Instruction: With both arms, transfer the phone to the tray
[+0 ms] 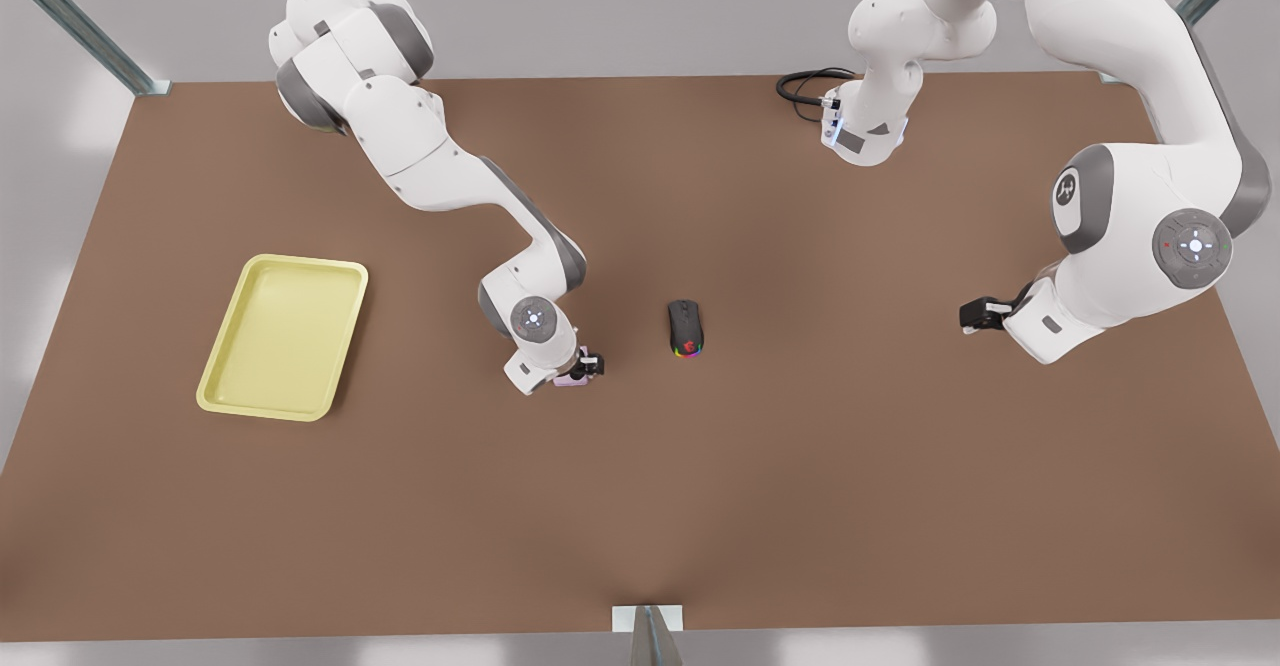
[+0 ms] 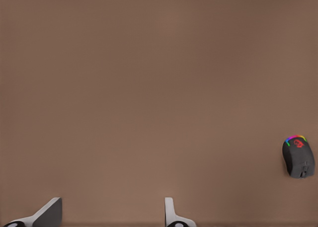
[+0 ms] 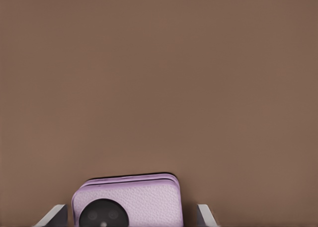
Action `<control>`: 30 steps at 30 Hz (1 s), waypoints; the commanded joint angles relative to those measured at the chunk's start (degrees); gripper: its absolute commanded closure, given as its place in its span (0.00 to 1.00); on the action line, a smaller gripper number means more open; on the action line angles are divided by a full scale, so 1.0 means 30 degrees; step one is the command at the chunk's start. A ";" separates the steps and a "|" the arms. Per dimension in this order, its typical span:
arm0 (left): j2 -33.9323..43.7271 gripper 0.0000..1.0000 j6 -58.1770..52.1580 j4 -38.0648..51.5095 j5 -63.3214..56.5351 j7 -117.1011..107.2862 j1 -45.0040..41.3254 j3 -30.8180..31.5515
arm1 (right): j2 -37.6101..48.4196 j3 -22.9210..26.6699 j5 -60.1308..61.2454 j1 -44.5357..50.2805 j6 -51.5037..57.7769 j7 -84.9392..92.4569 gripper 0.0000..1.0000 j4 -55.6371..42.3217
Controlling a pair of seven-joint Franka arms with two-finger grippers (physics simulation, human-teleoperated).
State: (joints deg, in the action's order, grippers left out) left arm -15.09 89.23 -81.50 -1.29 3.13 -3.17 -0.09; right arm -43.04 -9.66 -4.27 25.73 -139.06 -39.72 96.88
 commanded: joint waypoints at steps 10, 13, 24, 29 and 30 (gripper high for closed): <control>-0.0038 0.00 -0.0006 0.0009 -0.0011 0.0158 0.0002 0.0001 | -0.0097 -0.0002 0.0017 -0.0022 -0.0052 -0.0237 0.15 -0.0009; -0.0038 0.00 -0.0006 0.0009 -0.0011 0.0158 0.0002 0.0001 | -0.0097 -0.0002 0.0017 -0.0022 -0.0052 -0.0237 0.16 -0.0009; -0.0096 0.00 0.0023 0.0009 -0.0011 0.0187 0.0031 0.0001 | -0.0010 -0.0002 -0.0012 -0.0081 0.0036 -0.0032 0.21 -0.0009; -0.0067 0.00 -0.0006 0.0009 0.0282 0.0187 0.0031 -0.0029 | 0.0225 -0.0002 0.0017 -0.0139 0.0212 0.0143 0.21 -0.0009; -0.0067 0.00 0.0023 0.0009 0.0282 0.0158 0.0002 -0.0029 | 0.0371 0.0027 0.0017 -0.0227 0.0270 0.0551 0.21 0.0049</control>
State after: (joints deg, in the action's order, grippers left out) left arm -15.36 89.29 -81.50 -0.58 3.56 -3.12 -0.18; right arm -41.95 -9.63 -4.07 25.03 -138.82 -39.58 97.17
